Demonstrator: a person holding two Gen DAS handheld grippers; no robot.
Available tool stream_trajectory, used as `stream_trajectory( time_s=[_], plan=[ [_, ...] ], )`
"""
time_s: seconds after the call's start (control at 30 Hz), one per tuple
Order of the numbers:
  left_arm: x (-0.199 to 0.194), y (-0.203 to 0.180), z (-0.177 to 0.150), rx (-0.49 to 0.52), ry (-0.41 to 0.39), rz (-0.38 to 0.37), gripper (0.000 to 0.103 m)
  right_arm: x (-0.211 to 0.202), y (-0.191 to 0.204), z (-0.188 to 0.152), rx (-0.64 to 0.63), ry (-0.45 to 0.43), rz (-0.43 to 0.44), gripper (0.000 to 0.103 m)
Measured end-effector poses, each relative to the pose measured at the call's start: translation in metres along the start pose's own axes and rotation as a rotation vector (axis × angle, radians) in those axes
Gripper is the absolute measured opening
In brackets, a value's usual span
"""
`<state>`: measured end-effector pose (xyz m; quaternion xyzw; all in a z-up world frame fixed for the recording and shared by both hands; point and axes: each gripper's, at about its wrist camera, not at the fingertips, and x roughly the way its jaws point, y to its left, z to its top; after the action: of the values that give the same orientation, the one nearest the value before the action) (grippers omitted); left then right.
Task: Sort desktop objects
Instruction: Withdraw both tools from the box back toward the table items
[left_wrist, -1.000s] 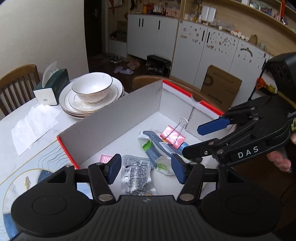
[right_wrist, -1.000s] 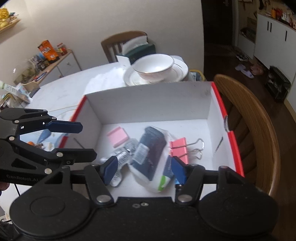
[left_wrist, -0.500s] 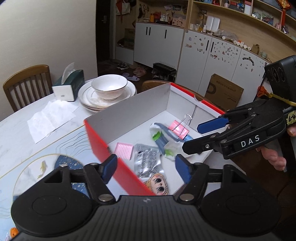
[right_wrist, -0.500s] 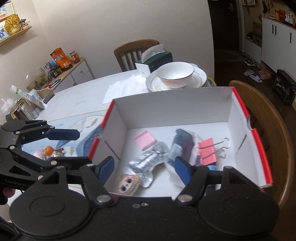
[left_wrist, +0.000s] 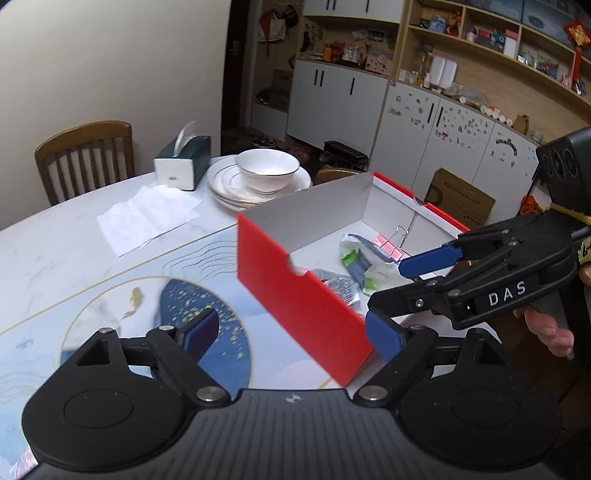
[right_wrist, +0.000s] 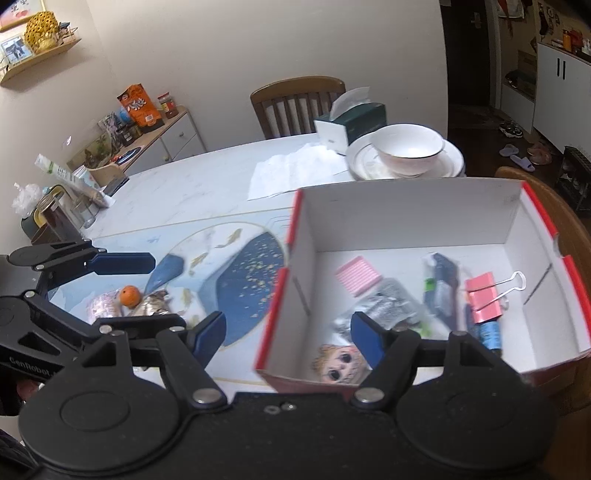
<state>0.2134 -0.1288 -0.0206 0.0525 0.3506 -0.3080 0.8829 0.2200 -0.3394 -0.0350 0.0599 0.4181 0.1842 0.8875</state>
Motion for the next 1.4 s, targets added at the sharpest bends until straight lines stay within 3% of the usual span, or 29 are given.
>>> stream_trajectory(
  time_s=[0.13,0.87,1.4],
  plan=[
    [-0.011,0.017,-0.013,-0.026,-0.008,0.007,0.101,0.005,0.021,-0.002,-0.007,0.004,-0.006,0.074],
    [-0.067,0.110,-0.097,-0.063,0.025,0.109,0.101,0.048,0.117,-0.025,-0.003,0.039,-0.013,0.075],
    [-0.070,0.165,-0.126,-0.075,0.061,0.203,0.101,0.081,0.186,-0.043,-0.093,0.103,0.039,0.074]
  ],
)
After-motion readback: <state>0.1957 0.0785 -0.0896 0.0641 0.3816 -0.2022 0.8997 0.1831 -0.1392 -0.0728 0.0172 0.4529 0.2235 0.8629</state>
